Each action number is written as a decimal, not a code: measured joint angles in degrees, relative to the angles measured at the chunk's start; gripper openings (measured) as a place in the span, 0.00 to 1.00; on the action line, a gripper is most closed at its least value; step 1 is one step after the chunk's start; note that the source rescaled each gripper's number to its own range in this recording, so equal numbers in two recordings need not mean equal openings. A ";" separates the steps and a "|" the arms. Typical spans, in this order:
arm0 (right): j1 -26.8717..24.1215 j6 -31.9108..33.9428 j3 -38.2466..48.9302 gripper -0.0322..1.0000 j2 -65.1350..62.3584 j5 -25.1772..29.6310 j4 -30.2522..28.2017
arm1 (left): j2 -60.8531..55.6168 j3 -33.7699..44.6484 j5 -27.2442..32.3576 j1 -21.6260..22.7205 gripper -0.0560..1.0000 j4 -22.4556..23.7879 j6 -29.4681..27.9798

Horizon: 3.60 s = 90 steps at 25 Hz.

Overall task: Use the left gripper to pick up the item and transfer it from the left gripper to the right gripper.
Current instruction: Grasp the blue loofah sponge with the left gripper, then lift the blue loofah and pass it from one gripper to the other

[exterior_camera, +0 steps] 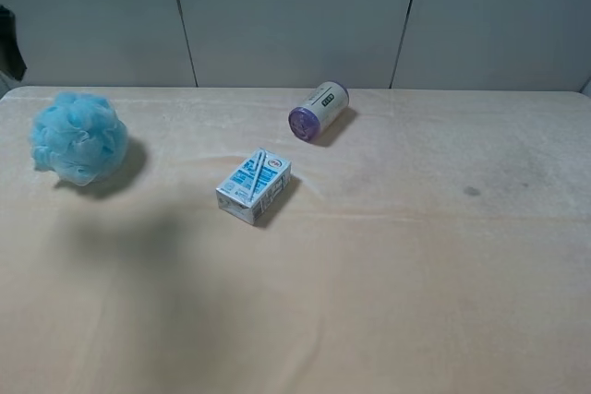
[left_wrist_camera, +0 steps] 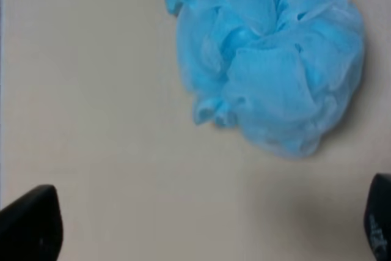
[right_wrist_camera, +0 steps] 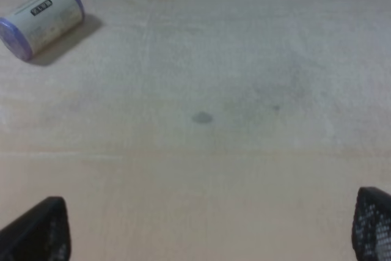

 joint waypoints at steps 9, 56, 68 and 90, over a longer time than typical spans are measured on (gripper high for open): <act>0.00 0.00 0.00 1.00 0.00 0.00 0.00 | 12.34 0.00 -10.11 0.00 0.98 0.00 0.47; 0.00 0.00 0.00 1.00 0.00 0.00 0.00 | 8.52 -1.34 -10.25 -0.36 0.50 -4.62 1.87; 0.00 0.00 0.00 1.00 0.00 0.00 0.00 | 2.80 -1.34 -3.20 -2.55 0.47 -22.48 8.83; 0.00 -3.77 -0.42 1.00 8.87 -0.71 10.37 | 3.88 -1.34 -12.94 -35.73 0.38 -38.14 12.69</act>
